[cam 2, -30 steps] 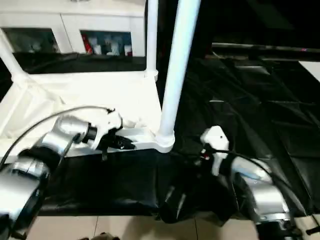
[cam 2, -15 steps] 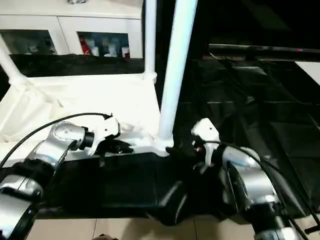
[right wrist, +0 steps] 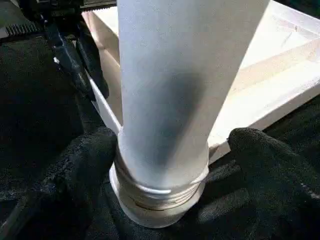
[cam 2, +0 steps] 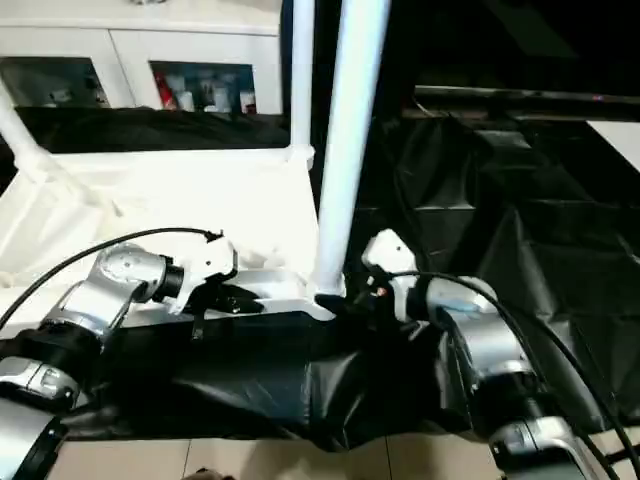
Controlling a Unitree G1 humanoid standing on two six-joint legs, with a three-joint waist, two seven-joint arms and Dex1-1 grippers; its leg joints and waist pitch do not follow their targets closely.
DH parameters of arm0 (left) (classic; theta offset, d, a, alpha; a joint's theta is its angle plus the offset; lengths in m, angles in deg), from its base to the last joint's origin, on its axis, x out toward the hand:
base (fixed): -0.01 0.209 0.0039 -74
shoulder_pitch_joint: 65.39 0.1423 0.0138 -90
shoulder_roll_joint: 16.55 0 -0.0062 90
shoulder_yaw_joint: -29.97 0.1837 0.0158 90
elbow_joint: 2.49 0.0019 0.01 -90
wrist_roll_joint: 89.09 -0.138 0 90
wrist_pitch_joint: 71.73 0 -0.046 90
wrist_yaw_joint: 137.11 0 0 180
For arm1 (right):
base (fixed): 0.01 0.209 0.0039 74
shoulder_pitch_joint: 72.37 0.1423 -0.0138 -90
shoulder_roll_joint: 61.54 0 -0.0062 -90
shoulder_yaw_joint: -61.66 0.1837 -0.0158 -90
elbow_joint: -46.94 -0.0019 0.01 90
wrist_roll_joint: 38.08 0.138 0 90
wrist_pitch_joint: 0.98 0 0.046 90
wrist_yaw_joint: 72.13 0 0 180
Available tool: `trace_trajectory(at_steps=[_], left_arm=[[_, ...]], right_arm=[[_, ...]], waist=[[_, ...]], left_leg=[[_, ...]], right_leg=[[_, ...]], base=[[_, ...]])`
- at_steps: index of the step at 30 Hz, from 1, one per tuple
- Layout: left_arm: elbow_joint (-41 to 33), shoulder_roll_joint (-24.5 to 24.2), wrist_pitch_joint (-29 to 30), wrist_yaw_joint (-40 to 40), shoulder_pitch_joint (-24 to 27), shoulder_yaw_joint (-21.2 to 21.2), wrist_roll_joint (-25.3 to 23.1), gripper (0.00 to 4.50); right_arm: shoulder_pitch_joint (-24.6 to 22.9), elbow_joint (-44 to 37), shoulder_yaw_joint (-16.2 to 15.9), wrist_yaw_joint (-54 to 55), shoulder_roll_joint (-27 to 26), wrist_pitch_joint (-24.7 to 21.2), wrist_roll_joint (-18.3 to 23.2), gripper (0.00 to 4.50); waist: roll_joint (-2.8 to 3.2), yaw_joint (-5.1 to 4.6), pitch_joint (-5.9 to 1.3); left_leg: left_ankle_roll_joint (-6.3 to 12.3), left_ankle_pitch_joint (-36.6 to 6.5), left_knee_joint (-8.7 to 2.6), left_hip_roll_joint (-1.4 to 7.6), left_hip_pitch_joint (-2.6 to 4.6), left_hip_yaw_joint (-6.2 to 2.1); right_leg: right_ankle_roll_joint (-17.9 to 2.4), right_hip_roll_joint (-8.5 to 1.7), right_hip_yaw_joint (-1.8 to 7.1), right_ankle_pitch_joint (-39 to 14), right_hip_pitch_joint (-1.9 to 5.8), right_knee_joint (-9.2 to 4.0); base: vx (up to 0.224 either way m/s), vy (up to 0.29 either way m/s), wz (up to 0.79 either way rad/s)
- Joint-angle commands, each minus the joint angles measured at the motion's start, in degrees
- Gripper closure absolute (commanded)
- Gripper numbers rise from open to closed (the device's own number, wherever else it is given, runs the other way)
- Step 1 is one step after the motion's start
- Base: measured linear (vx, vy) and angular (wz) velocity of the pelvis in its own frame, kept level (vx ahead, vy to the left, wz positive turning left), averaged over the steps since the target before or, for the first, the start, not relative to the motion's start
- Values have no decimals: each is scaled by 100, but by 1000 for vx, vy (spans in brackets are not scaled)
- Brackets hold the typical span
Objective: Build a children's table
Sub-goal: Rotate leg to tighten
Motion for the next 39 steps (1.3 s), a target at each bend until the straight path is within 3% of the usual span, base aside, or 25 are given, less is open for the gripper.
trace_trajectory(at_steps=[1, 7, 10, 14, 21, 31, 35, 36, 37, 39], left_arm=[[164, -5, 62, 200, 210, 309, -175, 450], [133, -64, 47, 174, 208, 308, -160, 450], [120, -105, 38, 188, 198, 310, -140, 450], [83, -140, 28, 229, 180, 312, -132, 450], [-83, -302, 11, 195, 4, 304, -189, 450], [-239, -270, 50, -57, 241, 300, -161, 450], [-39, -26, 89, -753, 217, 135, -152, 450], [-6, 8, 77, -877, 207, 122, -179, 450], [13, 27, 83, -921, 198, 119, -188, 450], [305, 393, 213, -1767, 15, 59, -343, 450]], right_arm=[[87, 128, -30, -45, 12, 76, -85, 68], [221, 430, -119, -192, -44, 281, -138, 126], [302, 583, -114, -246, -100, 357, -163, 143], [369, 693, -114, -276, -147, 430, -171, 174], [406, 738, -135, -373, -191, 513, -157, 184], [382, 921, -120, -234, -323, 598, -216, 186], [380, 1174, -47, 536, -536, 590, -431, 186], [381, 1225, -30, 673, -582, 583, -468, 186], [377, 1239, -23, 729, -605, 576, -476, 186], [344, 1529, 109, 1685, -1066, 452, -541, 186]], waist=[[-85, 15, -358], [-106, 2, -347], [-119, 2, -357], [-134, -10, -355], [-144, -23, -365], [-124, -29, -346], [-124, -49, -312], [-131, -61, -300], [-134, -63, -293], [-127, -91, -271]], left_leg=[[415, -1050, -387, 283, 112, -55], [310, -1267, -409, 293, 126, -65], [306, -1245, -410, 293, 124, -63], [263, -1356, -415, 288, 117, -67], [304, -1173, -398, 293, 113, -54], [117, -1467, -420, 314, 136, -30], [-28, -1829, -441, 301, 154, -38], [-118, -2060, -462, 295, 157, -61], [-145, -2130, -468, 296, 163, -69], [-238, -2349, -484, 295, 181, -85]], right_leg=[[-1531, -295, 163, -644, 226, -317], [-1469, -299, 165, -963, 208, -344], [-1499, -290, 164, -781, 214, -328], [-1478, -303, 168, -930, 215, -341], [-1561, -279, 166, -589, 218, -299], [-1496, -273, 175, -928, 185, -324], [-1376, -282, 188, -1452, 147, -383], [-1206, -296, 184, -1941, 141, -428], [-1143, -297, 182, -2095, 132, -445], [-1017, -287, 183, -2424, 85, -482]], base=[[0, 0, 0], [0, 0, 0], [0, 0, 0], [0, 0, 0], [0, 0, 0], [0, 0, 0], [0, 0, 0], [0, 0, 0], [0, 0, 0], [0, 0, 0]])
